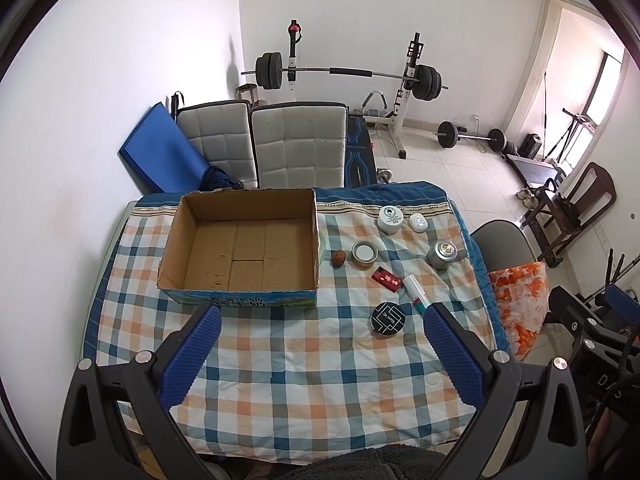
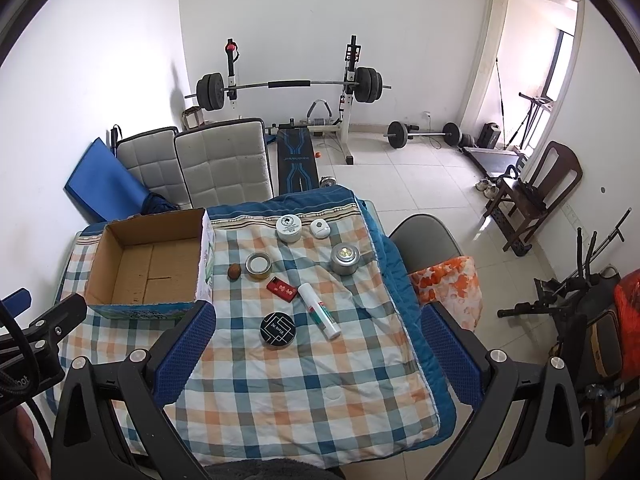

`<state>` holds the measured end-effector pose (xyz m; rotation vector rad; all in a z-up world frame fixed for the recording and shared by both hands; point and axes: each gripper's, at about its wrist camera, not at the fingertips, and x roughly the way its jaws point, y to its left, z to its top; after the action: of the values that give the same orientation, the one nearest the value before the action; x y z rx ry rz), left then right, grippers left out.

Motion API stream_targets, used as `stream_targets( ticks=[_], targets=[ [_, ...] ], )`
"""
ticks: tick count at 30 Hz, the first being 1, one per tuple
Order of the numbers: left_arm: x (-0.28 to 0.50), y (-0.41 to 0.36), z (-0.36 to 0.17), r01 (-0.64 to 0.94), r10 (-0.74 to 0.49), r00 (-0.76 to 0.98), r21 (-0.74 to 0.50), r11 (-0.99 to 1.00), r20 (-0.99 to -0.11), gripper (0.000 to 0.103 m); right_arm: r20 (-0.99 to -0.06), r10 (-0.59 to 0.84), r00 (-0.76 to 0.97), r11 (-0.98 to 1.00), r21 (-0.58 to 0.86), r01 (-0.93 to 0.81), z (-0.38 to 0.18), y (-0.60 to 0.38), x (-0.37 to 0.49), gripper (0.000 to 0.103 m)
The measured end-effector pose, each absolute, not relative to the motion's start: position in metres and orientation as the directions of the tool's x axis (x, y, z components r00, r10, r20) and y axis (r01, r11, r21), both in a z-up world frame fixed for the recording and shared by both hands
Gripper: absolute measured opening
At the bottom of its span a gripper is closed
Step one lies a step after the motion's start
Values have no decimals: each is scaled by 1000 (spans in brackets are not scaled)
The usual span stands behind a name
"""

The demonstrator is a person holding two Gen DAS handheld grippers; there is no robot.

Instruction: Organize rigid objects

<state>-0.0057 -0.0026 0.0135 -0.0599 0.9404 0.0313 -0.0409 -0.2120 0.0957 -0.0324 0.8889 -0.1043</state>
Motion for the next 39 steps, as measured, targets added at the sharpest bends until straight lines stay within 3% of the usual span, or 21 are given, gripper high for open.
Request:
stream_targets(
  ticks=[9,14,28,36,39],
  targets=[
    [13,-18,6,-51,-1,542,-34,998,-840,103,-802,-104,588,994,-65,88,85,-224,-24,103],
    [67,-31,-39,-55,2,467,-27,998,-884,103,-863,-86,499,993,-31,117,41,-250,22,103],
    [286,-103,-170,22,-25,204,-21,1000,-979,103,-979,-50,197,978,-8,209,-146,-337,242,103],
    [360,-127,-254,12,-17,28,-17,1000,-999,103,-998,45,-47,946,27,323,-271,-360,332,93],
    [377,-132,-274,12,-21,-10,-21,1000,-1000,103,-993,73,-92,932,35,360,-300,-365,344,81]
  ],
)
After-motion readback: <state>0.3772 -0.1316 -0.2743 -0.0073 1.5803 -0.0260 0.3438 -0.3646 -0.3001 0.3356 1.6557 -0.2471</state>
